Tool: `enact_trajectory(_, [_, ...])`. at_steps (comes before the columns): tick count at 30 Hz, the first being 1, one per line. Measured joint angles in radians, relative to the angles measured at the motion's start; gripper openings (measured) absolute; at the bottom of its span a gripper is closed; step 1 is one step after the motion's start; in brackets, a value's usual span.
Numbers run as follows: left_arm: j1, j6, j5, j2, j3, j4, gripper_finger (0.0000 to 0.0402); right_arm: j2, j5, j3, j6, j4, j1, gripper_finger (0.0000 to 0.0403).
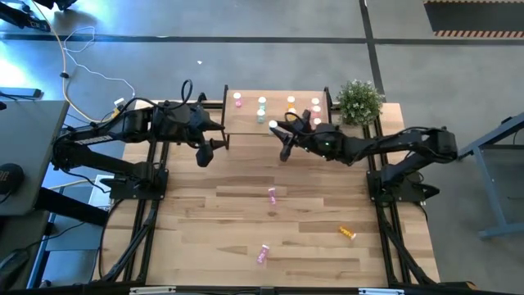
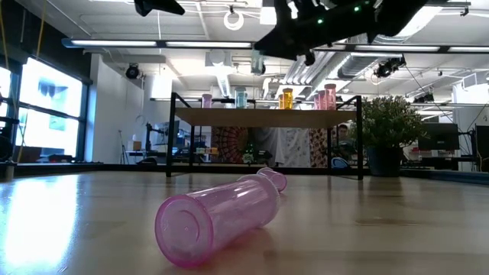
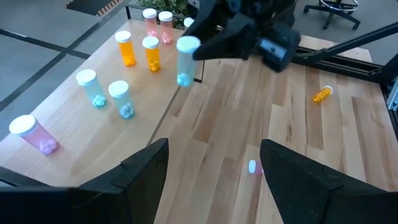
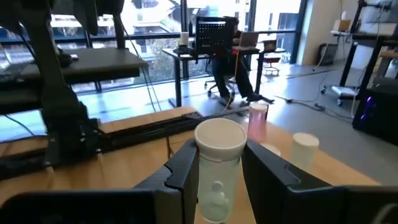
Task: Pick and place medicine bottles onto shelf by color
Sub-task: Put the blue pill bottle on the shelf aligned with the other blue pill bottles
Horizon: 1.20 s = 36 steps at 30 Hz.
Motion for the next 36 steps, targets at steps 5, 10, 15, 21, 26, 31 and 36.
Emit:
enact_trajectory(5, [0.0, 0.0, -0.006, 0.0, 0.0, 0.0, 0.0245, 0.088, -0.001, 0.042, -0.061, 0.018, -0.009, 0.0097])
enact_trajectory(10, [0.0, 0.0, -0.027, 0.0, 0.0, 0.0, 0.0245, 0.166, 0.001, 0.086, -0.104, 0.036, -0.013, 0.0097])
enact_trajectory(15, [0.0, 0.0, -0.029, 0.0, 0.0, 0.0, 0.0245, 0.234, 0.0, 0.134, -0.107, 0.041, -0.02, 0.0097])
enact_trajectory(21, [0.0, 0.001, -0.029, 0.0, 0.0, 0.0, 0.0245, 0.262, 0.059, 0.15, -0.103, 0.033, -0.025, 0.0097])
enact_trajectory(26, [0.0, 0.001, -0.028, 0.0, 0.0, 0.0, 0.0245, 0.262, 0.057, 0.15, -0.076, -0.001, -0.037, 0.0097])
enact_trajectory(31, [0.0, 0.001, -0.029, 0.0, 0.0, 0.0, 0.0245, 0.263, 0.048, 0.15, -0.04, -0.028, -0.06, 0.0097])
enact_trajectory(36, [0.0, 0.001, -0.044, 0.0, 0.0, 0.001, 0.0245, 0.263, -0.016, 0.15, -0.01, -0.028, -0.085, 0.0097])
